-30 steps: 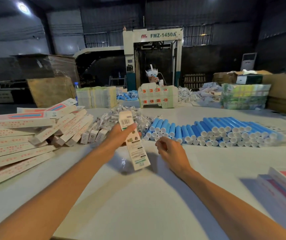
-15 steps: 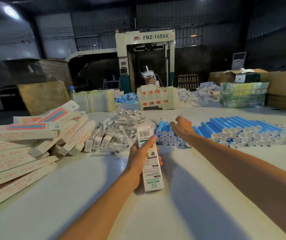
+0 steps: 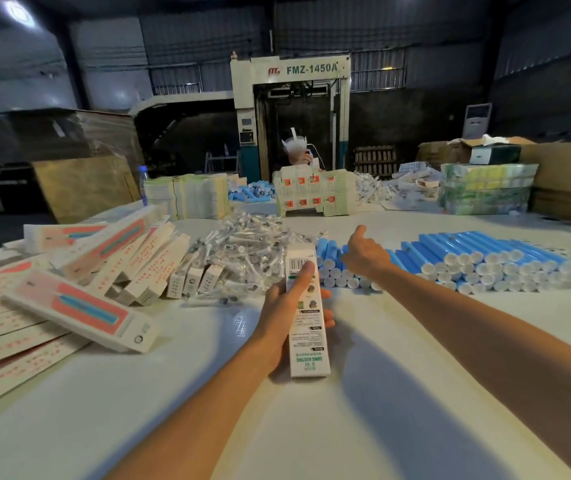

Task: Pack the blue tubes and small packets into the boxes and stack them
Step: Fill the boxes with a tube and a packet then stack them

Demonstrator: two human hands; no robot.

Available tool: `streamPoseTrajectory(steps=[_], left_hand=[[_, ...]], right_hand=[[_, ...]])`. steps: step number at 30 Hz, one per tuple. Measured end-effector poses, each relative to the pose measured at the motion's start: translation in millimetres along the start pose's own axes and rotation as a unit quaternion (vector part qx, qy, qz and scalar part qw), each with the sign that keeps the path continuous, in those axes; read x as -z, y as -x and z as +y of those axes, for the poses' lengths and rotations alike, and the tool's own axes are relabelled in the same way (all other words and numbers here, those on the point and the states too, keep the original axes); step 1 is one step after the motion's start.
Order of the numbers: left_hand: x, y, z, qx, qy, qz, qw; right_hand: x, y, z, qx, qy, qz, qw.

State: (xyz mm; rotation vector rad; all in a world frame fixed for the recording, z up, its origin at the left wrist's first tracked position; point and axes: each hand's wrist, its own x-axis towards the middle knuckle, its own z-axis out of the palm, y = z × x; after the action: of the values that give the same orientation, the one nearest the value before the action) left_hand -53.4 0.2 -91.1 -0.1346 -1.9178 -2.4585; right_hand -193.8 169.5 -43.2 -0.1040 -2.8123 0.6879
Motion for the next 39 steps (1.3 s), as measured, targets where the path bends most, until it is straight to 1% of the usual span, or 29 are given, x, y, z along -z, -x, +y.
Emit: streamPoseTrajectory(steps=[2, 3, 4, 5, 6, 7, 8, 10, 12, 13, 14, 17, 18, 20, 22, 23, 24, 25, 26, 29, 30, 32, 35, 37, 39], left_hand=[[-0.6, 0.8, -1.0, 0.011, 0.012, -0.015, 1.000], [-1.9, 1.8, -1.5, 0.014, 0.017, -0.027, 0.999], [-3.8, 3.1, -2.2, 0.019, 0.019, -0.039, 0.999], [-5.9, 4.6, -2.9, 0.024, 0.021, -0.050, 0.998], [-8.2, 6.5, -4.0, 0.031, 0.024, -0.061, 0.997], [-10.1, 8.9, -5.1, 0.040, 0.029, -0.072, 0.996], [-11.9, 10.6, -5.4, 0.048, 0.036, -0.082, 0.995], [-14.5, 12.6, -3.3, 0.060, 0.056, -0.095, 0.992], [-18.7, 12.8, 0.8, 0.067, 0.072, -0.098, 0.990], [-21.8, 12.6, 3.3, 0.072, 0.076, -0.097, 0.990], [-26.1, 11.3, 5.9, 0.076, 0.076, -0.096, 0.990], [-46.1, 5.5, 13.1, 0.080, 0.078, -0.120, 0.987], [-54.4, 4.2, 15.8, 0.084, 0.079, -0.136, 0.984], [-68.6, 1.6, 19.0, 0.094, 0.074, -0.166, 0.979], [-77.6, 1.0, 16.3, 0.104, 0.065, -0.183, 0.975], [-79.9, 1.2, 12.5, 0.109, 0.059, -0.186, 0.975], [-81.1, 1.3, 7.7, 0.111, 0.050, -0.186, 0.975], [-81.1, 1.5, 2.9, 0.111, 0.042, -0.184, 0.976], [-80.9, 1.9, -1.0, 0.109, 0.039, -0.183, 0.976], [-78.8, 0.8, -4.5, 0.103, 0.029, -0.193, 0.975], [-78.0, 0.7, -4.3, 0.104, 0.021, -0.196, 0.975], [-75.1, 1.4, -3.6, 0.108, 0.016, -0.194, 0.975], [-71.7, 1.8, -3.0, 0.118, 0.010, -0.196, 0.973], [-71.1, 2.9, -1.7, 0.126, -0.001, -0.197, 0.972], [-70.7, 3.6, 0.0, 0.131, -0.012, -0.191, 0.973]], right_hand=[[10.5, 17.3, 8.1, -0.020, -0.053, 0.000, 0.998], [15.9, 26.8, 12.7, -0.037, -0.106, -0.016, 0.994], [17.6, 34.1, 21.6, -0.033, -0.131, -0.043, 0.990], [17.8, 41.8, 32.0, -0.044, -0.198, -0.050, 0.978], [18.1, 49.6, 40.1, -0.071, -0.294, -0.062, 0.951], [19.1, 59.8, 48.6, -0.062, -0.378, -0.061, 0.922], [20.2, 68.5, 56.7, -0.059, -0.390, -0.060, 0.917], [25.6, 81.9, 68.6, -0.070, -0.465, -0.057, 0.881], [31.4, 90.1, 71.1, -0.056, -0.524, -0.034, 0.849], [36.5, 93.4, 69.9, -0.052, -0.559, -0.025, 0.827], [42.3, 95.5, 67.3, -0.046, -0.601, -0.024, 0.797], [57.2, 98.2, 61.6, -0.012, -0.727, -0.028, 0.686], [61.6, 98.8, 60.6, 0.004, -0.753, -0.028, 0.657], [69.6, 98.8, 60.9, 0.035, -0.787, -0.026, 0.615], [76.2, 99.3, 62.6, 0.051, -0.809, -0.026, 0.585], [77.8, 99.2, 64.0, 0.052, -0.815, -0.021, 0.577], [79.6, 99.7, 64.6, 0.050, -0.813, -0.012, 0.580], [80.6, 100.0, 65.4, 0.045, -0.803, 0.000, 0.594], [80.0, 99.9, 66.5, 0.040, -0.783, 0.014, 0.620], [74.4, 97.9, 71.7, 0.033, -0.685, 0.043, 0.726], [73.3, 96.4, 73.6, 0.031, -0.661, 0.048, 0.748], [74.1, 91.7, 78.0, 0.031, -0.635, 0.046, 0.770], [78.5, 85.6, 82.2, 0.046, -0.600, 0.014, 0.798], [78.7, 83.6, 83.0, 0.053, -0.589, -0.007, 0.807], [78.4, 82.8, 82.8, 0.054, -0.584, -0.009, 0.810]])
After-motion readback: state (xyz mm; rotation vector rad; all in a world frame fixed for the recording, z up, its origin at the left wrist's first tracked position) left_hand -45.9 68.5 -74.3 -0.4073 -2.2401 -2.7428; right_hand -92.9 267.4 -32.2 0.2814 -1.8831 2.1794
